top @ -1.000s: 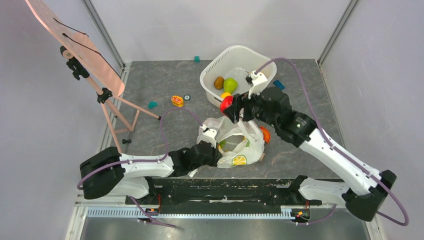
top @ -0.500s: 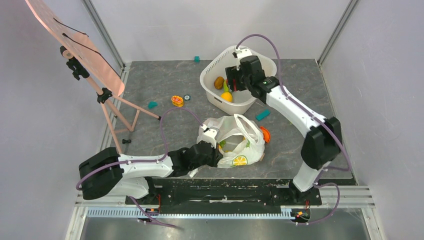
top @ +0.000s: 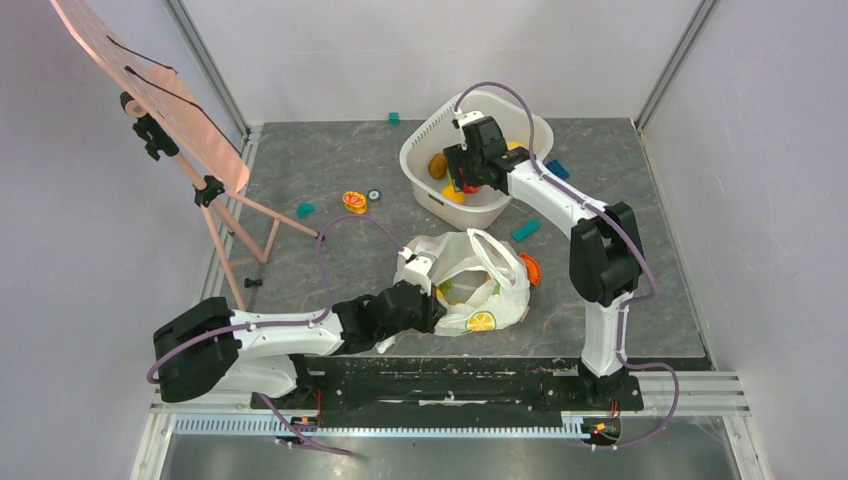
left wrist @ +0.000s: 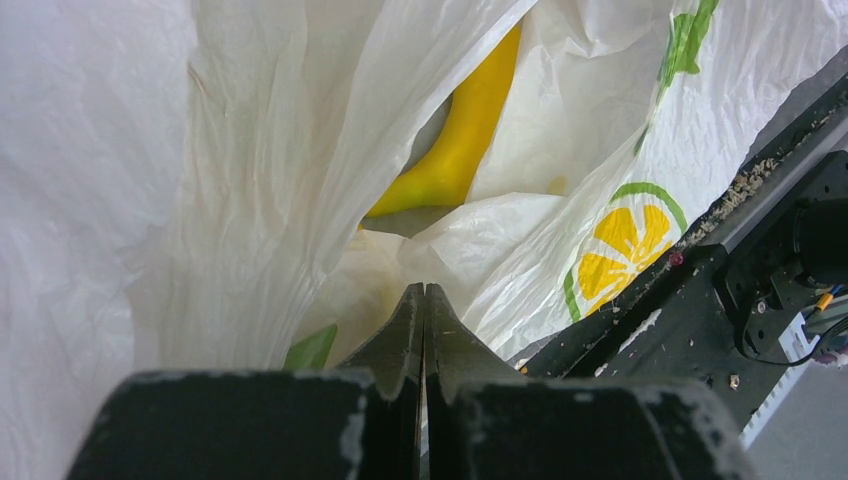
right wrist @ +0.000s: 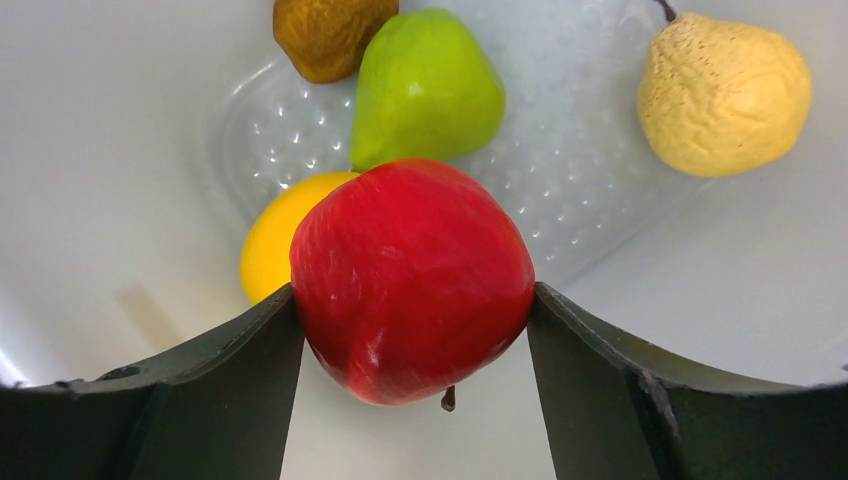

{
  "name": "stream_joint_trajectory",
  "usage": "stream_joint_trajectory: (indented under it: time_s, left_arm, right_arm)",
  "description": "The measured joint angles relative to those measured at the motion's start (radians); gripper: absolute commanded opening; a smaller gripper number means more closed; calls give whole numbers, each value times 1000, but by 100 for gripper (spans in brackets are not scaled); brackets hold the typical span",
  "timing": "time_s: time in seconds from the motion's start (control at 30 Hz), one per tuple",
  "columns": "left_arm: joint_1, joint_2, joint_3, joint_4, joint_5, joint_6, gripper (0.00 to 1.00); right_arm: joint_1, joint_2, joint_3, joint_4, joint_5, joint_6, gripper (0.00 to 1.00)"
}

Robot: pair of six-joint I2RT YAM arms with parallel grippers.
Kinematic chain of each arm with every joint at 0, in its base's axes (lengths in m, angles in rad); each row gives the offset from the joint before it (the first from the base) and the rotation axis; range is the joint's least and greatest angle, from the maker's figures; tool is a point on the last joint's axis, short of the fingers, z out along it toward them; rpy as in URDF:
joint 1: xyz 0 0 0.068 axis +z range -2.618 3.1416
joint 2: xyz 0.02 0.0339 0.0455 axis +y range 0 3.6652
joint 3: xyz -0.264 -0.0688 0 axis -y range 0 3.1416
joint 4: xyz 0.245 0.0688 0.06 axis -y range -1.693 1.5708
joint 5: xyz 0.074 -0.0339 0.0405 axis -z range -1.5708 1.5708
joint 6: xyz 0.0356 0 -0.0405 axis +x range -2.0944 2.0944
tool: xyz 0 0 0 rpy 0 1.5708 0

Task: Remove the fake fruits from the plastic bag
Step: Place the fake fruit in the bin.

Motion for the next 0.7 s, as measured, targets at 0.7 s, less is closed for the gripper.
stream_joint_trajectory:
  time_s: [0.7]
  left_arm:
    - [0, -22, 0, -21, -1, -2, 2]
  right_arm:
    - [-5, 78, 0, -30, 2, -24, 98]
